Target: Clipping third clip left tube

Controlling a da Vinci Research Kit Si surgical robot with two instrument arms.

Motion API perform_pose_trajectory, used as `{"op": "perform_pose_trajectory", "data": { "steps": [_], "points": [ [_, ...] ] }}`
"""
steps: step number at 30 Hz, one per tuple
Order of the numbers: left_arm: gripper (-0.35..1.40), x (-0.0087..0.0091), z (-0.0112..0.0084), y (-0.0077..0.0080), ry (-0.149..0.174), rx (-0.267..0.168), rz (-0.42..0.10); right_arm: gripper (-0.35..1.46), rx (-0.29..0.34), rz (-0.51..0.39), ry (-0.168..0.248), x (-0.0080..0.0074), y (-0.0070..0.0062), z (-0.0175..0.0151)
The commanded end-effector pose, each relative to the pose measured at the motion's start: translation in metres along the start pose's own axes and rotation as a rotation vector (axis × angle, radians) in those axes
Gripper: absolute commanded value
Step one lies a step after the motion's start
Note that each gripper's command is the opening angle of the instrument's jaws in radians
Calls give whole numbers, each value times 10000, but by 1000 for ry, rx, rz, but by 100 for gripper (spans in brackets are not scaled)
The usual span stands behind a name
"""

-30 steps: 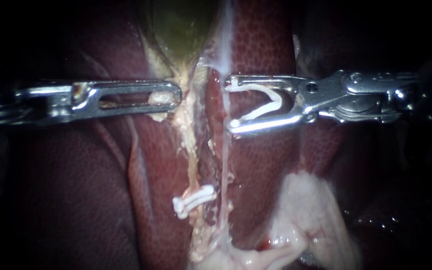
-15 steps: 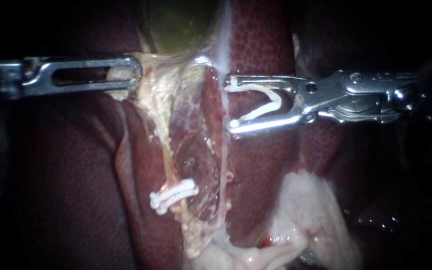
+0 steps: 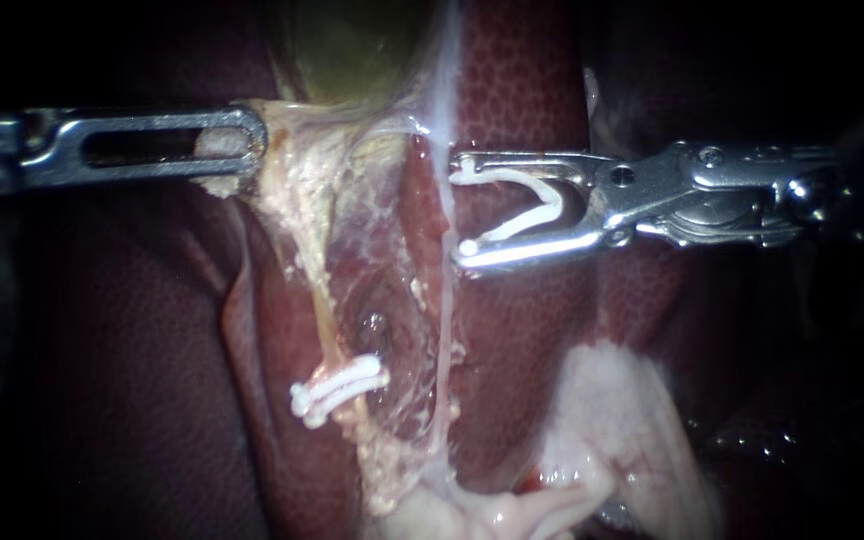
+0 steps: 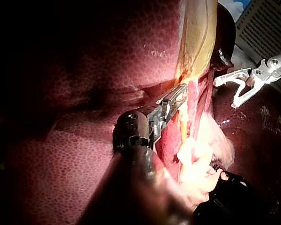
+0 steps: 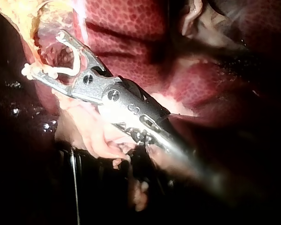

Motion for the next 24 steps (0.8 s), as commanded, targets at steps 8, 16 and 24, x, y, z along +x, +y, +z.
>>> {"op": "perform_pose_trajectory", "data": {
  "steps": [8, 16, 24],
  "points": [
    [-16, 0, 0, 0, 0, 0, 0, 59, 11, -17, 9, -27, -4, 25],
    [-16, 1, -1, 0, 0, 0, 0, 59, 37, 19, 25, -68, -4, 66],
    [-16, 1, -2, -2, -1, -1, 0, 59, 65, 36, 31, -102, -8, 104]
  ]
}}
